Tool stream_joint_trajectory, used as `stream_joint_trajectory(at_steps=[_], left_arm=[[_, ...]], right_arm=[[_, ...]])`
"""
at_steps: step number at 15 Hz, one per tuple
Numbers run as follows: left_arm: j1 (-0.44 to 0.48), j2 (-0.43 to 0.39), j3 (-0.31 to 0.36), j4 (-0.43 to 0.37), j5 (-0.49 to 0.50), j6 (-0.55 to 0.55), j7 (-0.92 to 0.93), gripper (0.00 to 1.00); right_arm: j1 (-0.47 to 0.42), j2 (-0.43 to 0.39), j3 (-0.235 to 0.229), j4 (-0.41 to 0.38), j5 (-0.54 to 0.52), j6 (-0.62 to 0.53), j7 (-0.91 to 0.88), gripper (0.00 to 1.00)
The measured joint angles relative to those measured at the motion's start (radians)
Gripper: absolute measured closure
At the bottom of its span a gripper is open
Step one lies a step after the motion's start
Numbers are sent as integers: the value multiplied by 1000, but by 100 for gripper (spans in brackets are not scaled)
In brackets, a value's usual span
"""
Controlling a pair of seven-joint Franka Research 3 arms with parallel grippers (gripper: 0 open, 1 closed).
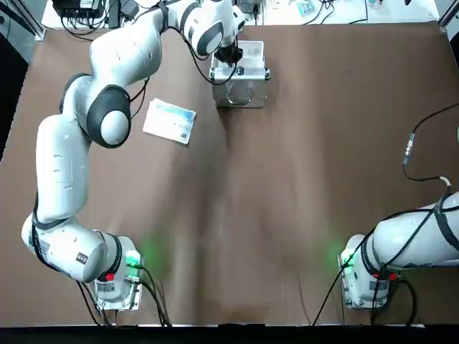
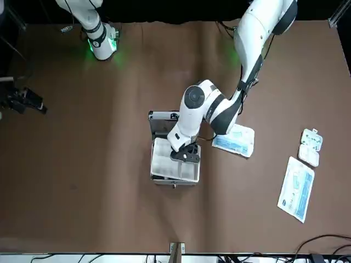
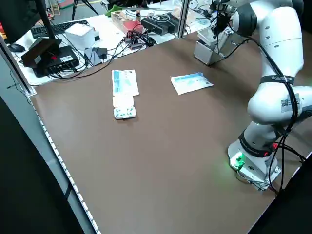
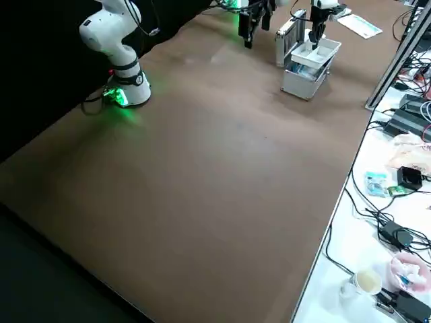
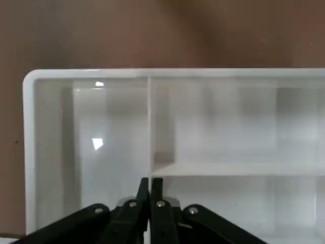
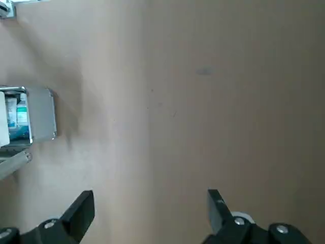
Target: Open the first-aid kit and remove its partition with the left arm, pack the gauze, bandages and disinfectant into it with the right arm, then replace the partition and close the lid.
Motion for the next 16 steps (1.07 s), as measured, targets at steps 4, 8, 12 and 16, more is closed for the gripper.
stream_joint_trajectory(at_steps=[4,8,12,16], left_arm=[[0,9,4,0,0,0,-6,96],[-2,18,4,0,0,0,-10,96],[-3,22,4,1,0,-1,-23,96],[-3,22,4,1,0,-1,-29,96]], right_arm=[[-3,-13,-10,-3,-1,3,0,1],[-3,-13,-10,-6,-3,3,-2,1],[3,-12,-3,-9,-34,3,-14,1],[14,-12,-1,-12,-40,3,-15,1]])
